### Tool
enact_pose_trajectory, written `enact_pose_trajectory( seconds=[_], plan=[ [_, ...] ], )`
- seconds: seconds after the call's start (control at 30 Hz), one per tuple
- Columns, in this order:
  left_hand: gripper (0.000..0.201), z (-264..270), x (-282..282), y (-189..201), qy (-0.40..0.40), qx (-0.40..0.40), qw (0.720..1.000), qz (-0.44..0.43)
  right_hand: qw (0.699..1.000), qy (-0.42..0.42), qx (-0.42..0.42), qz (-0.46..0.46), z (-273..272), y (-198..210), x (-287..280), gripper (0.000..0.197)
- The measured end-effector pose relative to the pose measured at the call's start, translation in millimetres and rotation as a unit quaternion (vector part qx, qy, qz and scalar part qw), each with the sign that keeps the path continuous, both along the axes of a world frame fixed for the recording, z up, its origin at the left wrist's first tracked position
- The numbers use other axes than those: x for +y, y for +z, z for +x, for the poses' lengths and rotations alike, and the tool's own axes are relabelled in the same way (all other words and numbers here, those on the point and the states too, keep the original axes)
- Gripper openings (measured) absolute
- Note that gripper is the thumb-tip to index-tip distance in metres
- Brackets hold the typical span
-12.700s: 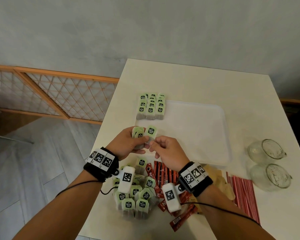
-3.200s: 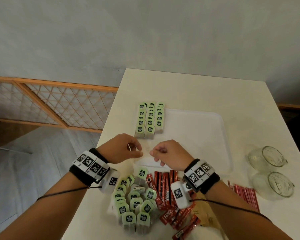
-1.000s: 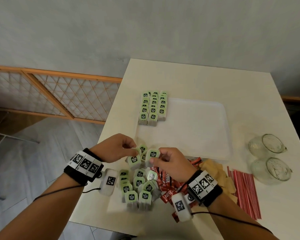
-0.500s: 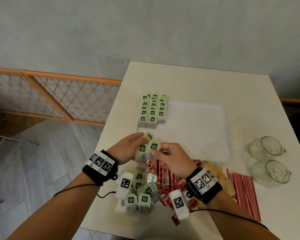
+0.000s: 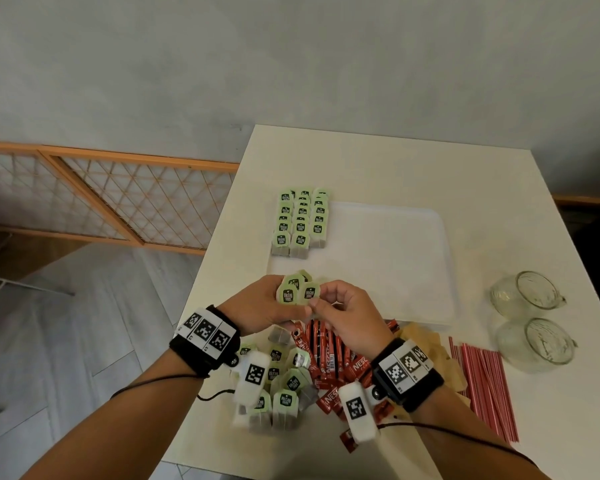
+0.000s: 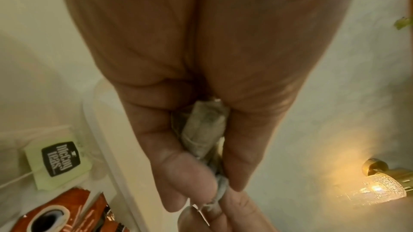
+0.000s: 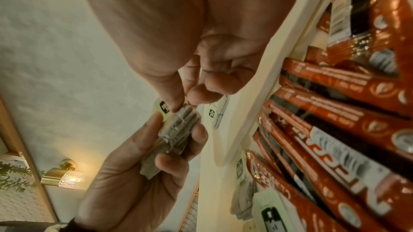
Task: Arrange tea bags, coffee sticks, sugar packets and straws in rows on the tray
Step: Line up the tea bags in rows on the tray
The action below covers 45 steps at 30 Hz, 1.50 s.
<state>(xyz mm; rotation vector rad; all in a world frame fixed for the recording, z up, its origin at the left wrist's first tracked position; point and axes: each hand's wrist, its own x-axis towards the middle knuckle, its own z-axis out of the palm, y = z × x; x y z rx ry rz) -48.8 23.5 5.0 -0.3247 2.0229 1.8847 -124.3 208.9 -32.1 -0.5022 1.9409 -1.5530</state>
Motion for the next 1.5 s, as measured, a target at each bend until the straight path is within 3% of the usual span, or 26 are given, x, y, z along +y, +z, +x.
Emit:
enact_pose_trajectory(
  seconds=[0.13,0.27,0.47,0.63,0.9,1.13,1.2,1.33,1.5],
  plan=[
    [0.006,-1,3,-2,0.018,0.0,1.0,-0.003,0.999,0.017,0.001,0.039,0,0,3,0.018],
    [0.01,-1,0,-6,0.047,0.004,0.999,0.022,0.997,0.052,0.008,0.062,1,1,8,0.026],
    [0.014,-4,-6,-9,0.107,0.004,0.994,0.0,0.997,0.04,0.005,0.067,-4,1,10,0.026],
    [0.015,-10,-18,-12,0.167,-0.017,0.986,0.014,0.995,0.008,0.036,0.091,-28,11,8,0.028],
    [0.01,-26,-33,-18,0.19,-0.039,0.981,0.022,0.985,-0.001,0.086,0.147,-91,-1,-24,0.047],
    [0.009,-46,-37,-24,0.195,-0.06,0.979,0.007,0.963,0.017,0.124,0.239,-111,-19,-52,0.05],
    [0.008,-50,-39,-25,0.2,-0.064,0.978,0.003,0.958,0.012,0.128,0.256,-114,-20,-57,0.046],
    [0.02,-55,-44,-26,0.206,-0.065,0.976,0.003,0.954,-0.001,0.13,0.269,-115,-20,-66,0.02],
    [0.018,-55,-46,-23,0.214,-0.055,0.975,0.015,0.963,-0.058,0.089,0.249,-113,-19,-70,0.029]
  ],
)
